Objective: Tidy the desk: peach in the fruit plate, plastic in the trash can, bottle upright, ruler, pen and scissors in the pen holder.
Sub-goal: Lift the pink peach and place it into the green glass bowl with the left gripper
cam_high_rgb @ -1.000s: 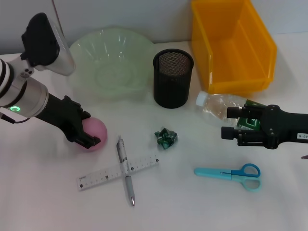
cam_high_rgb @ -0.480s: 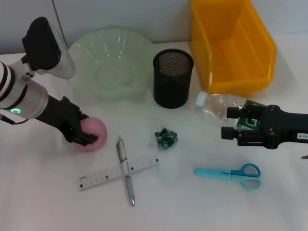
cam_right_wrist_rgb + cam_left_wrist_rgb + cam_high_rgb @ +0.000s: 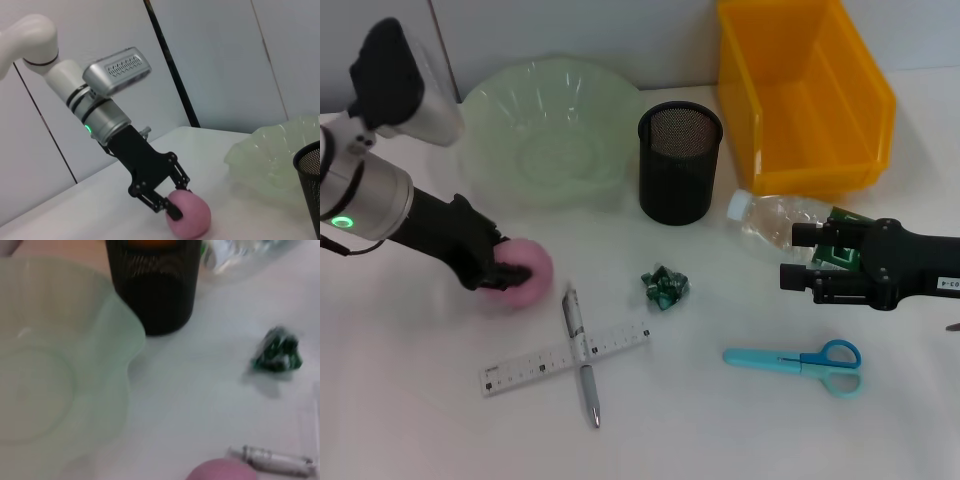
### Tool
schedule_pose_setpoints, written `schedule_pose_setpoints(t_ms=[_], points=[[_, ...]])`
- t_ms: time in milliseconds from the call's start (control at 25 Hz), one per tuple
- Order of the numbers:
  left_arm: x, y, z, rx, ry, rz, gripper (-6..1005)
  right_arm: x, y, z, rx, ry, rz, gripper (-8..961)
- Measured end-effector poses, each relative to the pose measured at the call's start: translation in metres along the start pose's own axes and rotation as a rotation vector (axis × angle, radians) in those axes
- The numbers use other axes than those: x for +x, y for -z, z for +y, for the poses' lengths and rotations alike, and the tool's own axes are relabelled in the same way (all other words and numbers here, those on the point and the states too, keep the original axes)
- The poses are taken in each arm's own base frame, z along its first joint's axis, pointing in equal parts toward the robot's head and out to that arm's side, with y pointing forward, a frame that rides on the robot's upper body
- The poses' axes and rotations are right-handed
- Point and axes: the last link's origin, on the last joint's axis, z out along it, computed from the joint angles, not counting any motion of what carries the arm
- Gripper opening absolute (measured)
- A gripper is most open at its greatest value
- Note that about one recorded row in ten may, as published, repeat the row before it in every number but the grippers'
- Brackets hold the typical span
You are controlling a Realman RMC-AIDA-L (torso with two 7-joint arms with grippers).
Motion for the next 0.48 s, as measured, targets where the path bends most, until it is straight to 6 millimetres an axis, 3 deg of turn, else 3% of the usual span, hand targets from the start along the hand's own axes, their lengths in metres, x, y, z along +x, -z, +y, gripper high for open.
schedule_pose_setpoints(t_ms=[240,480], points=[[0.017,0.033,0.002,-0.064,0.024,0.326,355,0.000,0.000,0.000,0.000,0.000,0.001,776],[0.021,0.034,-0.008,0.020,0.094,0.601,304,0.000,0.000,0.000,0.000,0.000,0.001,776]])
